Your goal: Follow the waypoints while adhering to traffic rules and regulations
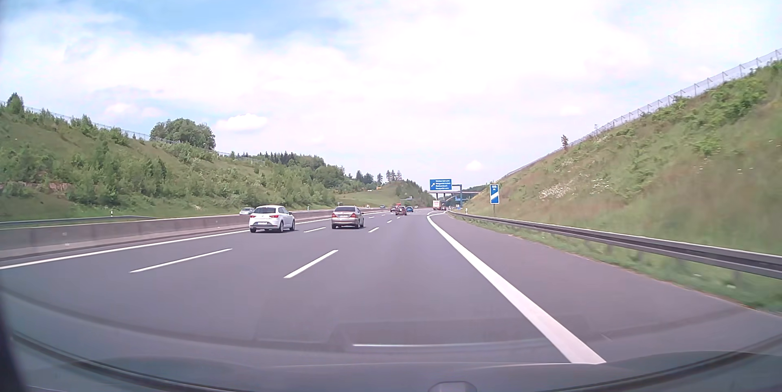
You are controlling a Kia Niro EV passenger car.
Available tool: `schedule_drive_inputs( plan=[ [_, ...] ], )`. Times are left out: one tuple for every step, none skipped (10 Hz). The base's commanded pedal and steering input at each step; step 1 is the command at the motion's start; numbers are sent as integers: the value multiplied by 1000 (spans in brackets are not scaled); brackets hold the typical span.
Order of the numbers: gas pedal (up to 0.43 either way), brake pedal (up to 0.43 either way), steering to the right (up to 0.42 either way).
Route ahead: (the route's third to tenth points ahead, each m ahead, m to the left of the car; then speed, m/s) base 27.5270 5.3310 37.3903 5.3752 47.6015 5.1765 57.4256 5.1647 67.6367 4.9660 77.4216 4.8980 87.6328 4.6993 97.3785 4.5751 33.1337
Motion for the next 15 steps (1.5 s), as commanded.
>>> schedule_drive_inputs(
  plan=[
    [189,0,-1],
    [189,0,-1],
    [189,0,-1],
    [189,0,-1],
    [189,0,-1],
    [189,0,-1],
    [189,0,0],
    [189,0,0],
    [189,0,0],
    [189,0,0],
    [189,0,1],
    [189,0,1],
    [189,0,1],
    [177,0,0],
    [177,0,1]
  ],
)
